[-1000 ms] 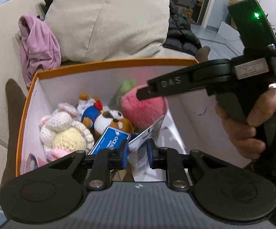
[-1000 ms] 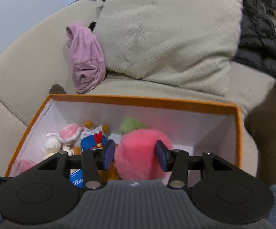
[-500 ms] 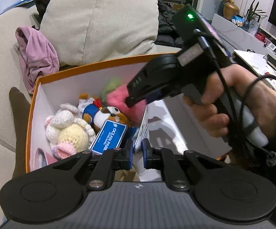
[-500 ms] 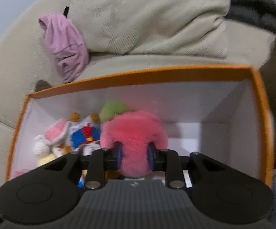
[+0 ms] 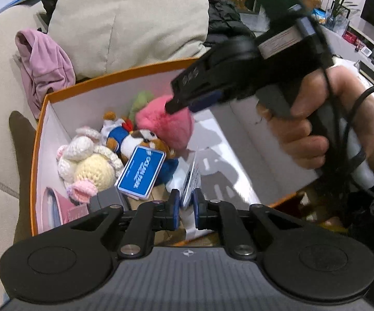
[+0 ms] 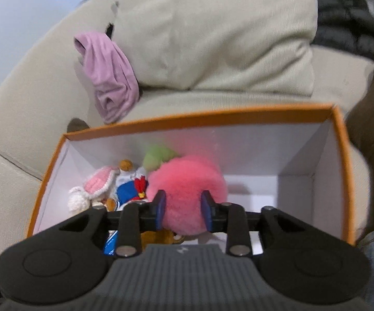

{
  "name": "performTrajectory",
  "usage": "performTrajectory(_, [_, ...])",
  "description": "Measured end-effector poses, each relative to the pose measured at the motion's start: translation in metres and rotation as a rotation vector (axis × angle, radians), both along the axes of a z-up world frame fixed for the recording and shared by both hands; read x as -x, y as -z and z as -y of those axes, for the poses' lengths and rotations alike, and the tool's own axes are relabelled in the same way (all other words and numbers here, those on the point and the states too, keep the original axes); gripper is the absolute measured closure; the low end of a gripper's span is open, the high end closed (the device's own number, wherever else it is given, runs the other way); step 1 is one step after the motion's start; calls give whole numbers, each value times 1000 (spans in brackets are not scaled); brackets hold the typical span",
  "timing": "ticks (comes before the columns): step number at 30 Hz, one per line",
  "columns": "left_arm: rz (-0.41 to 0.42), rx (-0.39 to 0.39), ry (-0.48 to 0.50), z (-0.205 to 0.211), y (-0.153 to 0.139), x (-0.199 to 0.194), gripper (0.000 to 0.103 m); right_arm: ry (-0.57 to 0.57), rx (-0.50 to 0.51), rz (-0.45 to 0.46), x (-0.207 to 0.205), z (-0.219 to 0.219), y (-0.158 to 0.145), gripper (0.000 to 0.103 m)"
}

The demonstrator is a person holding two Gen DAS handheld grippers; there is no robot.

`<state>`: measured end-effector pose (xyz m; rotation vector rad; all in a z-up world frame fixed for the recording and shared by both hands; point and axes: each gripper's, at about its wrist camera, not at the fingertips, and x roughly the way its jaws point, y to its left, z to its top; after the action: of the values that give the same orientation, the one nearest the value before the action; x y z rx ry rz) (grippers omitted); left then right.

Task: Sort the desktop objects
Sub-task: 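Lower the lotion tube and pompom into the shoebox and open both grippers, then grasp the red-feathered pink wand with the left gripper while the right grasps the pink handheld fan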

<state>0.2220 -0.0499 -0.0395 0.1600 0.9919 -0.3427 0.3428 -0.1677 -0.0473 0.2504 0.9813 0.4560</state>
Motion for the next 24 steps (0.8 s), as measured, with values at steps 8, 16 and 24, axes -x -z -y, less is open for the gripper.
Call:
performTrajectory(8, [3,2,-26,-3,-7,10,86,10,-7,128,38,22,-29,65])
performTrajectory(16, [125,76,-12,-5,-38,54,77,16,-57,312,118,57,-60,64])
performTrajectory(24, [124,117,100,22,-23,96,73,86,-14,276,204,102,-47,64])
